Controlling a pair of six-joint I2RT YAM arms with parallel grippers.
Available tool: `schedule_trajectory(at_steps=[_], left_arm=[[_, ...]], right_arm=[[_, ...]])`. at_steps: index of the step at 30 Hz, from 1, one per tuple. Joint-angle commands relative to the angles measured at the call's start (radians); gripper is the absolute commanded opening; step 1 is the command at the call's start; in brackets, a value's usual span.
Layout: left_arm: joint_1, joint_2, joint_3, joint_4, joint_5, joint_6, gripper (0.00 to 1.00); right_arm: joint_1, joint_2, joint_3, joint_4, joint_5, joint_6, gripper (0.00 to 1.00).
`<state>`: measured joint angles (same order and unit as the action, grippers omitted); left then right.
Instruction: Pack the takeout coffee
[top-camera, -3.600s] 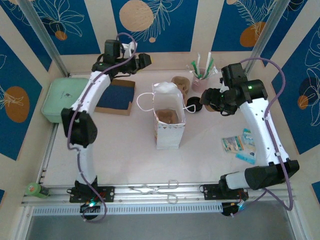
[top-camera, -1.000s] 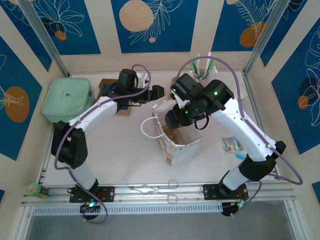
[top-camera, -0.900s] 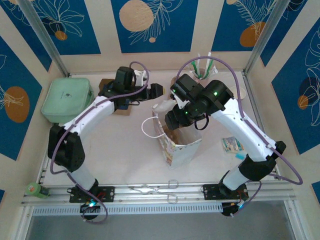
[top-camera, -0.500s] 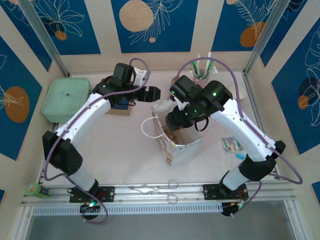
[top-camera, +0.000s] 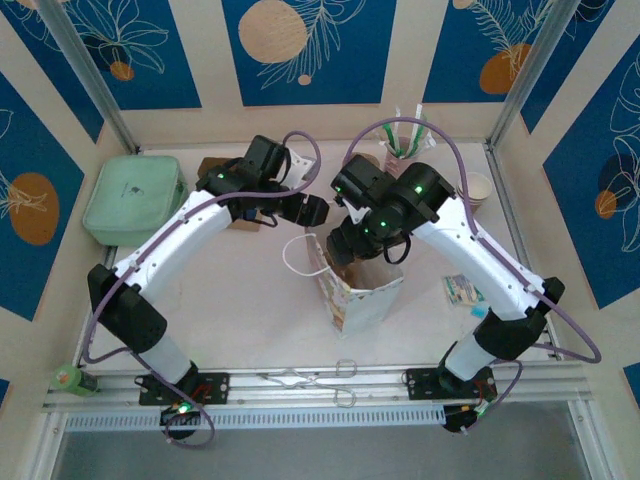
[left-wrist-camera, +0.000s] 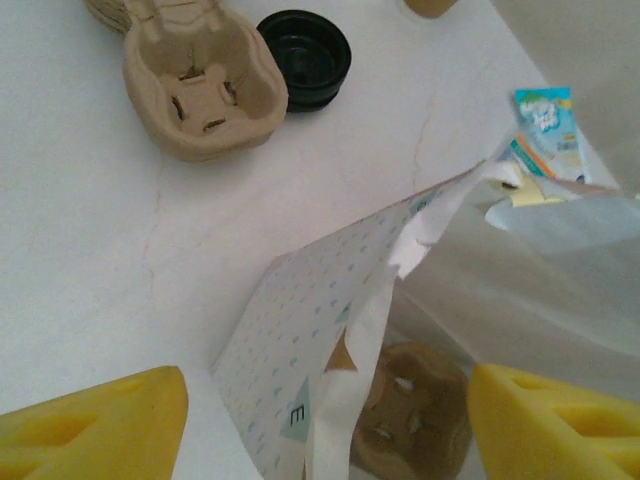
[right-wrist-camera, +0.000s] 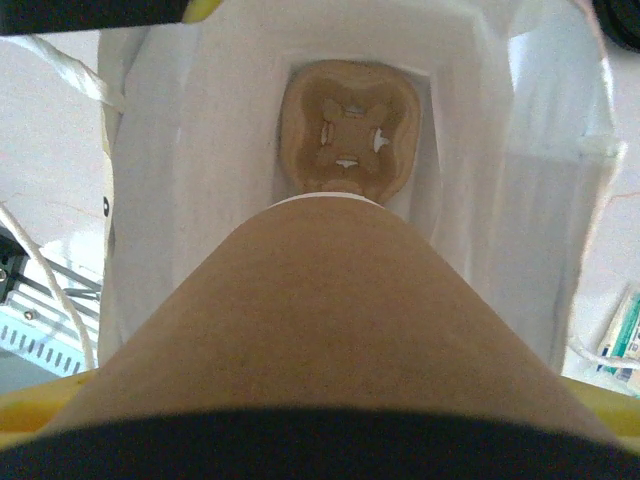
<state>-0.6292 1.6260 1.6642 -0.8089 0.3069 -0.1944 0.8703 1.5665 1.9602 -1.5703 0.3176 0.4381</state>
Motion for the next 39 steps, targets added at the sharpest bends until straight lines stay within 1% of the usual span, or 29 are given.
schedule_trajectory(at_steps=[1,8,10,12,14,18,23,24,36,39], left_arm=[[-0.011,0.000,0.043,-0.056,-0.045,0.044,0.69],[-0.017,0.002,0.049,-0.061,-0.051,0.047,0.49],[-0.019,0.005,0.049,-0.059,-0.045,0.046,0.46],[-0.024,0.011,0.049,-0.057,-0.037,0.049,0.46],[-0.029,0.017,0.053,-0.056,-0.036,0.051,0.53],[-0.038,0.018,0.058,-0.052,-0.031,0.050,0.57],[-0.043,0.039,0.065,-0.056,-0.035,0.057,0.57],[-0.044,0.044,0.066,-0.056,-0.039,0.058,0.57],[-0.052,0.062,0.061,-0.057,-0.069,0.064,0.45],[-0.052,0.063,0.059,-0.054,-0.069,0.063,0.43]], right_arm=[[0.012,0.006,-0.011,-0.024,0.017,0.025,0.48],[0.012,0.013,-0.015,-0.035,0.035,0.030,0.48],[0.013,0.017,-0.022,-0.034,0.033,0.033,0.48],[0.015,0.022,-0.028,-0.033,0.027,0.036,0.48],[0.021,0.026,-0.033,-0.028,0.026,0.037,0.48],[0.022,0.030,-0.047,-0.021,0.018,0.039,0.48],[0.024,0.033,-0.066,-0.016,0.008,0.043,0.48],[0.025,0.033,-0.069,-0.014,0.004,0.043,0.46],[0.058,0.035,-0.038,-0.006,-0.034,0.021,0.46],[0.058,0.039,-0.038,-0.004,-0.026,0.013,0.45]])
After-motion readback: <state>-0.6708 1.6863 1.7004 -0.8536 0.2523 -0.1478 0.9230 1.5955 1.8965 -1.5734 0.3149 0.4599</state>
